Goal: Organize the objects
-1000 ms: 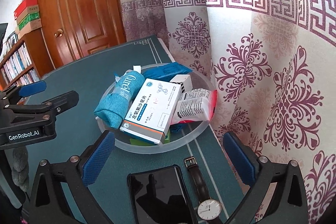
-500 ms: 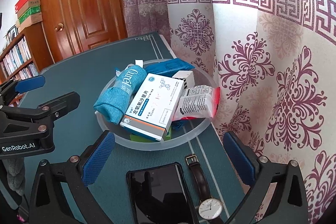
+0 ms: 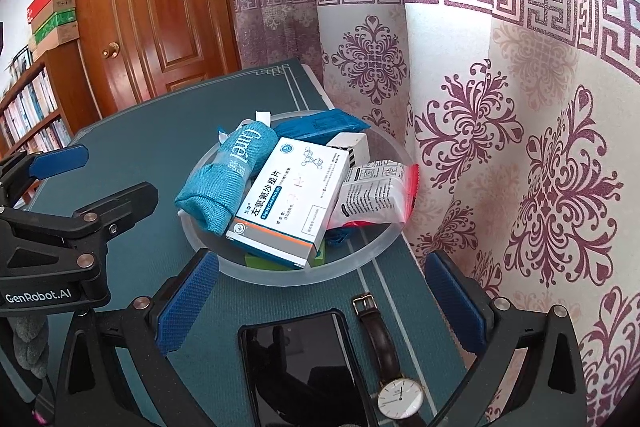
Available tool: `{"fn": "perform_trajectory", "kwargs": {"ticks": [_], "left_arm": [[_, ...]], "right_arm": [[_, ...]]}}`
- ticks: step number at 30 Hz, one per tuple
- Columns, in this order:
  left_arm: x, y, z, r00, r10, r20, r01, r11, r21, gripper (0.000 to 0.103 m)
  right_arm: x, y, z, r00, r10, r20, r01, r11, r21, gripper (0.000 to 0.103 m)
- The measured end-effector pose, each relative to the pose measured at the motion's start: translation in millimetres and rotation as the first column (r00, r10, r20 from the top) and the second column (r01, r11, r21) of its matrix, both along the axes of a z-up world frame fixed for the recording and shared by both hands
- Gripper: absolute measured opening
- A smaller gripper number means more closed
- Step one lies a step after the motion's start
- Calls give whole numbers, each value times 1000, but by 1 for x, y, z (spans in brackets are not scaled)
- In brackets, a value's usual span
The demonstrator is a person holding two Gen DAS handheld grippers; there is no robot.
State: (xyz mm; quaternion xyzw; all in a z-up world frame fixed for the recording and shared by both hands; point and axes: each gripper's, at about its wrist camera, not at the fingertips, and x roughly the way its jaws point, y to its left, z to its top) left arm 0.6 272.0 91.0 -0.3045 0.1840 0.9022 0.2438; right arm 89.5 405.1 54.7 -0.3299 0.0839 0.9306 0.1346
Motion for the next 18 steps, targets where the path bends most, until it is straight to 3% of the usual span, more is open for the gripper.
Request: {"fn": "perform_trajectory", "kwargs": {"ticks": [18], "left_arm": [[-1,-1,-2,1000,-2,11,2,1000,-1,103]], "right_arm": [[-1,1,-4,1000,-14,13,13,1000,7,103]]}}
